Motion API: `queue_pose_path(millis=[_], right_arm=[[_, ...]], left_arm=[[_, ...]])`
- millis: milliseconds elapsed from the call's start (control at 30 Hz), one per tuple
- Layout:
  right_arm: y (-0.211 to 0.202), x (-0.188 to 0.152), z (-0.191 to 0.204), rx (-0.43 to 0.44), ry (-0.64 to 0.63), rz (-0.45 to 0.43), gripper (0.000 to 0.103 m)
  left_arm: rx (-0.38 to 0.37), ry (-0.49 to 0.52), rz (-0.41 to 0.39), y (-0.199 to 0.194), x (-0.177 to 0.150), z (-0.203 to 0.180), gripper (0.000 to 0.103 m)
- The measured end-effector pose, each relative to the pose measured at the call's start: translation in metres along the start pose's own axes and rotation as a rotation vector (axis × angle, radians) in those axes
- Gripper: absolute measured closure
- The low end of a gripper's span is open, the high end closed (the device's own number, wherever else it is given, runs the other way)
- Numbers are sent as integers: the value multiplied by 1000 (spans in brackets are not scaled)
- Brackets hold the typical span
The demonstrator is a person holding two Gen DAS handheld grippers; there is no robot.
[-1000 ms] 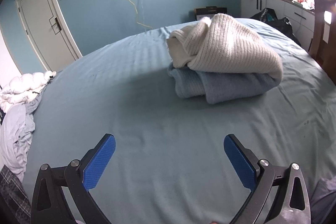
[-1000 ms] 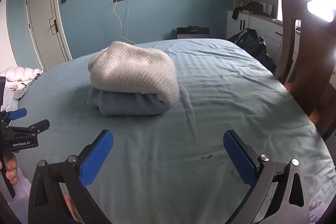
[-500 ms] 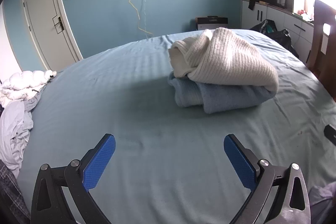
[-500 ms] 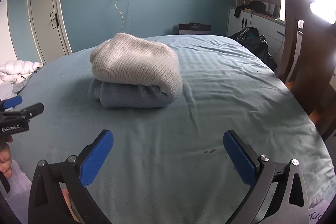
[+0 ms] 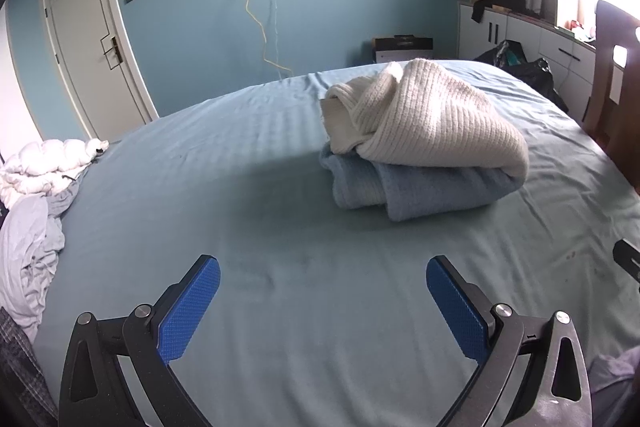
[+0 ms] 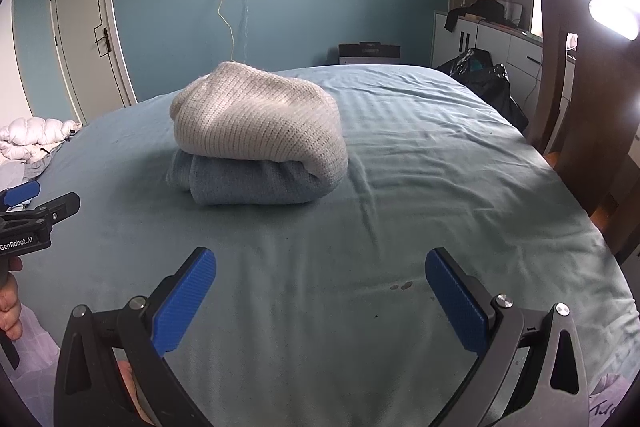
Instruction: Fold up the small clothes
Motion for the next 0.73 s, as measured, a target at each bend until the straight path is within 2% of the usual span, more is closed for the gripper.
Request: queue_pose_path(millis=[167,400,733], right_arm=[[0,-1,3,-3,-13,1,1],[0,-2,6,-11,-26,0,1],[0,-3,10,-15,-41,4,1]], left_arm=[[1,6,0,1,0,-1,0],[-40,-18,16,6,-1,-2,0],[-17,-9,10,6,-4,-3,0]])
Point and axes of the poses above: each gripper's, at about its wrist camera, not at the fingertips, and y roughly the way its jaws point, z to its left, x to its top, the point moved 3 cm from there along y, roughly the way its jaws point
